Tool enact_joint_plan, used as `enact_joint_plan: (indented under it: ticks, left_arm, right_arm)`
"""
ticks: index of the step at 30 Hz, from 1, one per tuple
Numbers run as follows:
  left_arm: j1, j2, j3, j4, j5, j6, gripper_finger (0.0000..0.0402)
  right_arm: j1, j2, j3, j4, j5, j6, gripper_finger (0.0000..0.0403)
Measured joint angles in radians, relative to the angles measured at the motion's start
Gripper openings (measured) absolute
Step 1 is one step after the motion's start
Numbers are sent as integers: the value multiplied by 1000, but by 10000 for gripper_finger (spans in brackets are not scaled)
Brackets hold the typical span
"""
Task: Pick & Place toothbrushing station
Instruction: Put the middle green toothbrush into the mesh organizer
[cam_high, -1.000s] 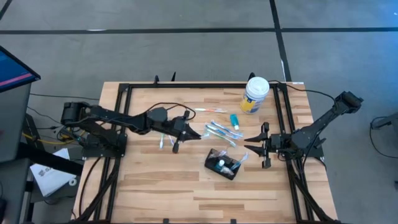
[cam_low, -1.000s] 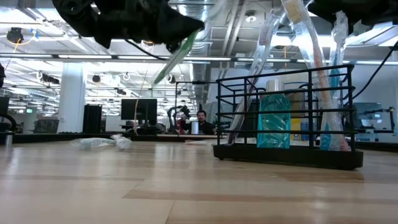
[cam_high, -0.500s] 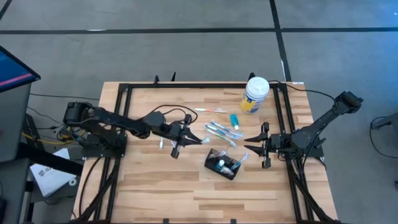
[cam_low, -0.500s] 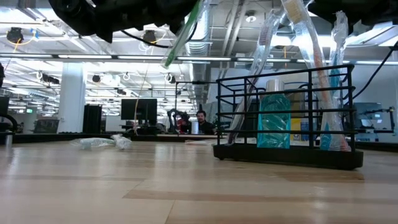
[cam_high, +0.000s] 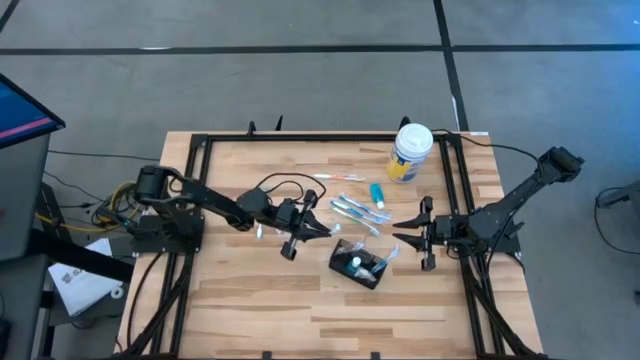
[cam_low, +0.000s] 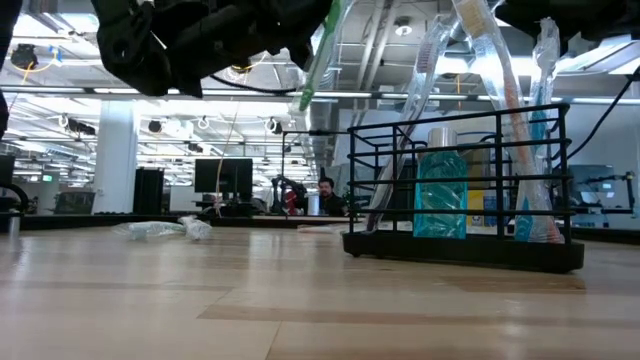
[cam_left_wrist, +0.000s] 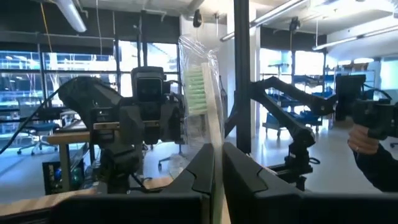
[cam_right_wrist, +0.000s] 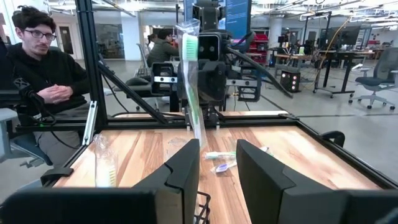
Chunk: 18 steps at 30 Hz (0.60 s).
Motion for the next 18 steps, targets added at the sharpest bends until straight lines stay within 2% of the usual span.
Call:
enact_joint_plan:
  ticks: [12,18]
  left_arm:
    - [-65,67,0,136,-40,-20,7]
    - [-85,67,0,149,-64,26,7]
  right_arm:
    - [0,0,0,0,0,0,98]
    - [0,0,0,0,0,0,98]
